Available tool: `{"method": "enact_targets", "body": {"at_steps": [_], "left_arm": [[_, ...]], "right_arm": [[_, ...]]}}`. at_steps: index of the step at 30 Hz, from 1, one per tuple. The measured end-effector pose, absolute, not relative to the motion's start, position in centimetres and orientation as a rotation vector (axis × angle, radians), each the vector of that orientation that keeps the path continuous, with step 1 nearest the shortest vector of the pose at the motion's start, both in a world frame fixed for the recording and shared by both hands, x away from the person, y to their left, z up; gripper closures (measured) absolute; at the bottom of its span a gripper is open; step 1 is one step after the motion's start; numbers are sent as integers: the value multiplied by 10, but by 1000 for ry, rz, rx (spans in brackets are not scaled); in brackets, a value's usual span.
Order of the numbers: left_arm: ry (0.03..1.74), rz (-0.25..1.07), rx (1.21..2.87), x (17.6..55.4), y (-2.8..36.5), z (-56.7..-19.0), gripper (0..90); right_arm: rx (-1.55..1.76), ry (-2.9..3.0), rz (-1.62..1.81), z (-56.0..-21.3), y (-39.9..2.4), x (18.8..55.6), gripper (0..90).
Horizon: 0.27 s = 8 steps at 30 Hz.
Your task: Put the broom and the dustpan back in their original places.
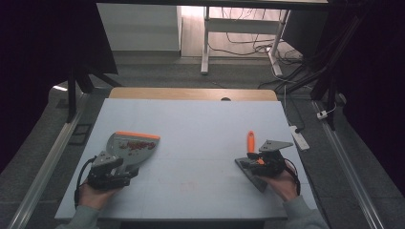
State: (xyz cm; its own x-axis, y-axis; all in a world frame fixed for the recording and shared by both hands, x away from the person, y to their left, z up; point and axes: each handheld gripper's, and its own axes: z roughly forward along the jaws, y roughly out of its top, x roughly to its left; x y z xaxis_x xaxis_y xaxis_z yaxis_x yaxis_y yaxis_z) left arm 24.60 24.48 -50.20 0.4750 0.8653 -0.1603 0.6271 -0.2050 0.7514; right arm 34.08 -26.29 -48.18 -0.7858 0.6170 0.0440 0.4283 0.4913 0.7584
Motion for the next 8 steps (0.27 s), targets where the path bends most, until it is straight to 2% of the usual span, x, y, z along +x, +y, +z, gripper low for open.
{"method": "enact_targets", "body": {"at_steps": [8], "left_arm": [[1189, 369, 1947, 248, 242, -500, 262]], "right_arm": [[887, 2477, 1187, -482, -265, 337, 505]]}}
